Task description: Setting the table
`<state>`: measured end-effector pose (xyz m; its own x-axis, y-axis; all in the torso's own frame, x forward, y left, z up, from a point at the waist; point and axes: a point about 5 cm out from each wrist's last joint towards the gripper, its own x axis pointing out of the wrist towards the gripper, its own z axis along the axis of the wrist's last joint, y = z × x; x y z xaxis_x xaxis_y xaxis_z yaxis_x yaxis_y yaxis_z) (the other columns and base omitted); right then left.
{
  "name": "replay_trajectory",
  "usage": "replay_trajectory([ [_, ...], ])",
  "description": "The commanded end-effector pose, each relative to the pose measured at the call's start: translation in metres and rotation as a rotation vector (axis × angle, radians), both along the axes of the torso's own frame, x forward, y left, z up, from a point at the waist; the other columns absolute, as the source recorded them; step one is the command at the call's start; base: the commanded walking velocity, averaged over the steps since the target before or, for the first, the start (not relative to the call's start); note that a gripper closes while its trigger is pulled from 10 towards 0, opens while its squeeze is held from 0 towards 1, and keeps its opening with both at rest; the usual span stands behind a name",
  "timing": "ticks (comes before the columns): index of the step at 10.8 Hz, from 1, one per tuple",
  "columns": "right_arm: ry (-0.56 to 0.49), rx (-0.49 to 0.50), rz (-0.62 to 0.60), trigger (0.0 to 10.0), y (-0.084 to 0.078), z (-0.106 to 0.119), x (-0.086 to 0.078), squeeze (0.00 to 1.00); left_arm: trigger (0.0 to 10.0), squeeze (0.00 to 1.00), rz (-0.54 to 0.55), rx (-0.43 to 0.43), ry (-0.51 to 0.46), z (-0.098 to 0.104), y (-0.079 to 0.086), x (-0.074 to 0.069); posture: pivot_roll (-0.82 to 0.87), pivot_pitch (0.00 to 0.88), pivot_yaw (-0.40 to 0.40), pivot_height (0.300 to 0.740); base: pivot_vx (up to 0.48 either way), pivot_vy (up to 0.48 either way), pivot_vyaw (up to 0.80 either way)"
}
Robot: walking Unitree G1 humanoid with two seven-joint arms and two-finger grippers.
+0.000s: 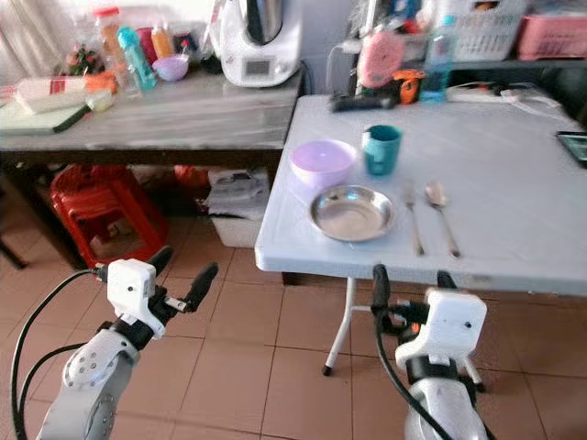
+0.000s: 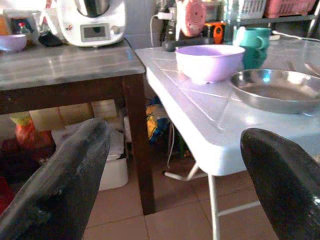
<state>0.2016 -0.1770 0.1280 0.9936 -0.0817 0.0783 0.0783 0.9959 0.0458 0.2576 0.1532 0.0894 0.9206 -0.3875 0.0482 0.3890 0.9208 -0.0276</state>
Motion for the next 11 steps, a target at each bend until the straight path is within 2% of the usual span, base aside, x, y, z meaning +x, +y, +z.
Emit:
replay_trajectory([
  [1, -0.003, 0.006, 0.008, 10.0, 0.0023, 0.0001, 0.0018, 0.0, 10.0, 0.0, -0.005, 0.001, -0.007, 0.0029, 0.0008, 0.0021, 0.0, 0.0, 0.099, 0.74, 0.337, 0.0, 0.0],
  [11, 0.014, -0.001, 0.009, 10.0, 0.0004, -0.0032, 0.0031, 0.0, 10.0, 0.0, -0.019, 0.003, 0.013, -0.0033, -0.0001, -0.0004, 0.0, 0.0, 0.086, 0.74, 0.334, 0.0, 0.0],
])
